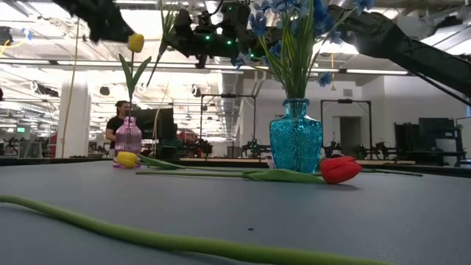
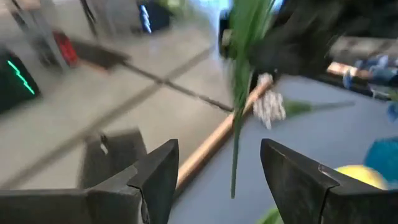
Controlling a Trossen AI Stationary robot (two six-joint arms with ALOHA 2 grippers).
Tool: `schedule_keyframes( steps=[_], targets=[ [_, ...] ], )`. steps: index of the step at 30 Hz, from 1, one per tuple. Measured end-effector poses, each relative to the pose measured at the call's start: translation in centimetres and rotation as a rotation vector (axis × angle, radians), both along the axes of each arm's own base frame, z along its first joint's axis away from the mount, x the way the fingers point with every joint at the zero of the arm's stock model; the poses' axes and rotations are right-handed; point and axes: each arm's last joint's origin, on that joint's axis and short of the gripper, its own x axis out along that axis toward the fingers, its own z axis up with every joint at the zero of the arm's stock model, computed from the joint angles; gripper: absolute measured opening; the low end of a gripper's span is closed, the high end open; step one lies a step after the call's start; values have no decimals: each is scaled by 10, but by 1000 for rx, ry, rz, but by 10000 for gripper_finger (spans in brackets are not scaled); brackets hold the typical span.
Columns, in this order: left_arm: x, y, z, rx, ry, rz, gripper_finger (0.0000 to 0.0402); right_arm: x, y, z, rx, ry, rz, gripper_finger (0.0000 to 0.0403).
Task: Sort flowers into vase by color
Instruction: Put the bottom white flowers into the purple vase
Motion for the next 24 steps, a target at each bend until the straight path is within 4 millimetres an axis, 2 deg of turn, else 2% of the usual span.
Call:
schedule_keyframes(
  steps=[4,8,18,21,24],
  targets=[
    [6,17,-1,5,-19,-34,217,-1,-3,0,-1,-2,-14,31],
    [15,38,-14,-55,-7,-48,217,-3,-6,0,3,0,-21,31],
    [45,60,-16,18,-46,-149,217,-7,-15,0,3,-1,-39,31],
    [54,67,-25,-19,-40,-167,217,-8,-18,0,4,2,-46,31],
    [62,71,-24,2,-63,-188,217,-8,-19,-1,6,14,-49,31]
  ],
)
